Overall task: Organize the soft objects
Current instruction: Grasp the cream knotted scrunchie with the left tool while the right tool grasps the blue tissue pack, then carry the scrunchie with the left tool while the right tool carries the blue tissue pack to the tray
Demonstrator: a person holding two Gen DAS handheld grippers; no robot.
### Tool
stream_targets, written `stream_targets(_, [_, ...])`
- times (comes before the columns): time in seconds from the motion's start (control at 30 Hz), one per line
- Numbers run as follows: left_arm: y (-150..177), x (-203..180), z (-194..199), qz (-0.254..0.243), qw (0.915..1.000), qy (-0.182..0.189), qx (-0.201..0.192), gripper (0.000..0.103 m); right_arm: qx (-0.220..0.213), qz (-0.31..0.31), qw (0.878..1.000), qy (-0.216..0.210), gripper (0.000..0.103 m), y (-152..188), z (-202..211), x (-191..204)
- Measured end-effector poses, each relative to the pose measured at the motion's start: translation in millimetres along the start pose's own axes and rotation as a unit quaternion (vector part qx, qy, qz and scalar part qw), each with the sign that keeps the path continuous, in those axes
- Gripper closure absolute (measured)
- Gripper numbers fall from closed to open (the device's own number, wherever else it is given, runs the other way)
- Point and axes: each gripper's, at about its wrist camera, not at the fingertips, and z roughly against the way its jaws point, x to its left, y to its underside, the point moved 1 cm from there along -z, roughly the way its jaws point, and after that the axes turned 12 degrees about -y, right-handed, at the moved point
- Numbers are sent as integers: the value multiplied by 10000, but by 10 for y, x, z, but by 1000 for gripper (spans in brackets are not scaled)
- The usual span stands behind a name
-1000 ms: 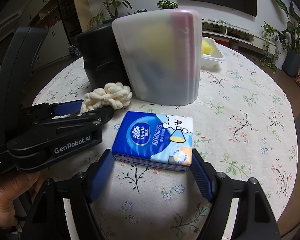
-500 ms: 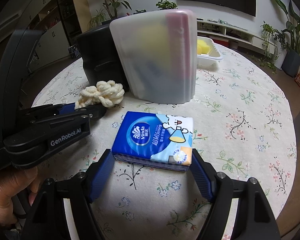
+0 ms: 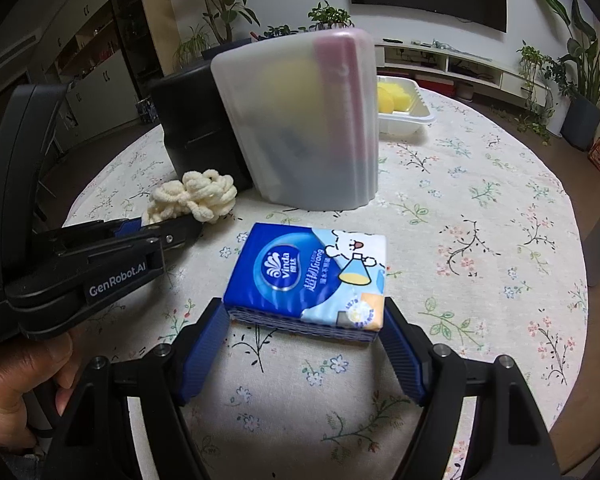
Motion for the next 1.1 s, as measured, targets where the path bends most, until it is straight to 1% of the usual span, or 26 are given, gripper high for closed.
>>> stream_targets(0.17, [25,24,134,20,9999,-25,-100,82,-51,-16,10000,19,26,30,87,-21])
stream_targets(0.33, [115,63,281,53,9999,-34,-153,82,-108,-64,9999,65,26,56,216,-72])
stream_targets(0.5, [156,269,454,196,9996,-68,-201,82,-218,-109,9995,184,26,33,427,-199])
stream_targets(0.63, [129,505,573,348,9990,-147,-258,82,-385,-248,9984,321,26,-35,675,-438])
stream_targets(0.87, [-100,914,670,540,9970,-366,-422,82,-594,-375,9952,687,26,-241,1009,-874])
stream_targets(1.03, [-388,1122,598,538,9964,-459,-460,82,-749,-399,9921,929,26,-520,1193,-1195])
stream_targets(1.1, [-569,1202,536,520,9963,-500,-477,82,-782,-346,9911,1024,26,-645,1242,-1307])
